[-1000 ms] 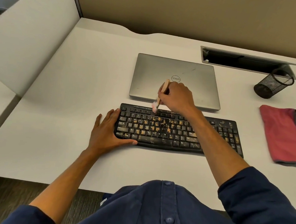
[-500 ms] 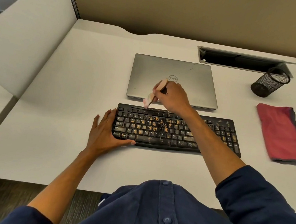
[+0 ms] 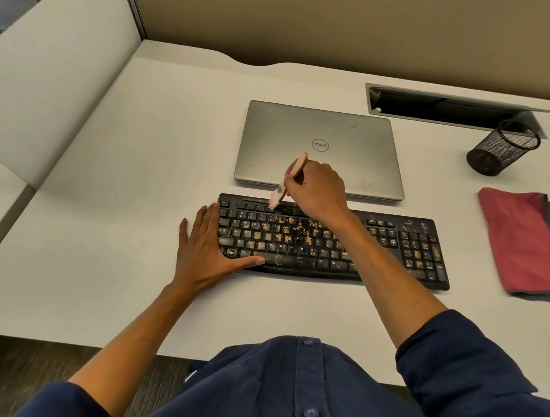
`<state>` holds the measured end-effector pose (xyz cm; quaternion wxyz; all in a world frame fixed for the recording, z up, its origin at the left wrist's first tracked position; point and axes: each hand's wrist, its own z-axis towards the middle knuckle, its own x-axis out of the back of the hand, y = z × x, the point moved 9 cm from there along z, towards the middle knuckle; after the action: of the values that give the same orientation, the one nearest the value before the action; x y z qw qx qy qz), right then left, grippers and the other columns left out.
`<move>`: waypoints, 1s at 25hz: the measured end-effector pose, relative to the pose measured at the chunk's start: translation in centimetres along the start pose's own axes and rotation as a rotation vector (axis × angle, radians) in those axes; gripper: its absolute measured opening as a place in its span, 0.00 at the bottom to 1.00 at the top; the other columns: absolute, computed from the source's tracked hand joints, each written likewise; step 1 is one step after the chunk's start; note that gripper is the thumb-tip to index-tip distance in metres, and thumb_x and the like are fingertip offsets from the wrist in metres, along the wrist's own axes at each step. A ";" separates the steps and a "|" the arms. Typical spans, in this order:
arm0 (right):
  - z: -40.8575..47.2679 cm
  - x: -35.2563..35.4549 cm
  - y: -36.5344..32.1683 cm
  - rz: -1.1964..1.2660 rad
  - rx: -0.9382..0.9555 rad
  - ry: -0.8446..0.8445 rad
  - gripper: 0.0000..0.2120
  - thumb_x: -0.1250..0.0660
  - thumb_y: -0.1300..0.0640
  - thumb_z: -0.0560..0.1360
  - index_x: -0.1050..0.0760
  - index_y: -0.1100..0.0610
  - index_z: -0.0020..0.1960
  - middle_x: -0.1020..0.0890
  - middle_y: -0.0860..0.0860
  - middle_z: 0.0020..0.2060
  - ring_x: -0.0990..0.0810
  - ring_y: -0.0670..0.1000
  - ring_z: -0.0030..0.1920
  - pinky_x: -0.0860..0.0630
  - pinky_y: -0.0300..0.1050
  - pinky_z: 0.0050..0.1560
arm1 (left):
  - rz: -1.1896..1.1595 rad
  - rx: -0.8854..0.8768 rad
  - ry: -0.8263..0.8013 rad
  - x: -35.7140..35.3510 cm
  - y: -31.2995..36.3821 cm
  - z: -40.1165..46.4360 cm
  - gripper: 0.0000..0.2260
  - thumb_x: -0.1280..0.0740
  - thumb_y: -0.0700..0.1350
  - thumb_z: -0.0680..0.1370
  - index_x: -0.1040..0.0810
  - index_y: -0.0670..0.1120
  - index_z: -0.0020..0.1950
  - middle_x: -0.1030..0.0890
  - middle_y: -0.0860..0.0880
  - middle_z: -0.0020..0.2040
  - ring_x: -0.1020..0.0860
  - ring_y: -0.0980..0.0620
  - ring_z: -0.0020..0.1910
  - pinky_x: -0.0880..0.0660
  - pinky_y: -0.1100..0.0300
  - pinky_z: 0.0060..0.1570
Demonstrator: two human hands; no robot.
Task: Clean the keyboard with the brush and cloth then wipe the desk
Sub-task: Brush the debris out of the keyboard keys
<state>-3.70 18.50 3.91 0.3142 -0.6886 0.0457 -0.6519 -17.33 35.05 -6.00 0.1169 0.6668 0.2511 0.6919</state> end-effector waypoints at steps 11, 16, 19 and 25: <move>-0.8 1.9 3.7 0.057 -0.061 -0.008 0.09 0.36 0.53 0.79 0.18 0.55 0.51 0.15 0.49 0.39 0.18 0.50 0.40 0.20 0.47 0.44 | 0.004 0.006 0.061 -0.4 0.5 -0.7 0.63 0.44 0.86 0.58 0.48 0.46 0.81 0.39 0.47 0.79 0.42 0.48 0.79 0.51 0.42 0.78; -0.9 2.9 4.4 0.064 -0.055 0.018 0.09 0.36 0.52 0.79 0.18 0.54 0.52 0.15 0.50 0.40 0.18 0.50 0.41 0.22 0.45 0.42 | 0.000 0.008 0.070 -0.3 0.4 -0.7 0.62 0.43 0.85 0.58 0.47 0.46 0.81 0.38 0.48 0.78 0.40 0.48 0.78 0.49 0.41 0.77; -1.1 2.7 5.2 0.025 -0.028 -0.086 0.10 0.35 0.53 0.79 0.18 0.55 0.53 0.15 0.51 0.40 0.18 0.51 0.40 0.25 0.42 0.38 | -0.001 0.018 0.071 -0.3 0.4 -0.7 0.62 0.41 0.85 0.58 0.47 0.48 0.81 0.37 0.49 0.78 0.39 0.49 0.77 0.49 0.41 0.77; -0.7 5.2 7.8 0.022 -0.095 -0.059 0.09 0.33 0.53 0.78 0.18 0.55 0.52 0.16 0.50 0.43 0.18 0.51 0.43 0.21 0.49 0.45 | -0.014 0.005 0.097 0.0 0.8 -0.8 0.60 0.39 0.84 0.57 0.45 0.50 0.80 0.35 0.51 0.76 0.36 0.50 0.75 0.47 0.42 0.77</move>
<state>-0.82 9.52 4.57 0.2893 -0.7211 0.0750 -0.6251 -17.99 34.29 -5.57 0.1076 0.6310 0.2630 0.7219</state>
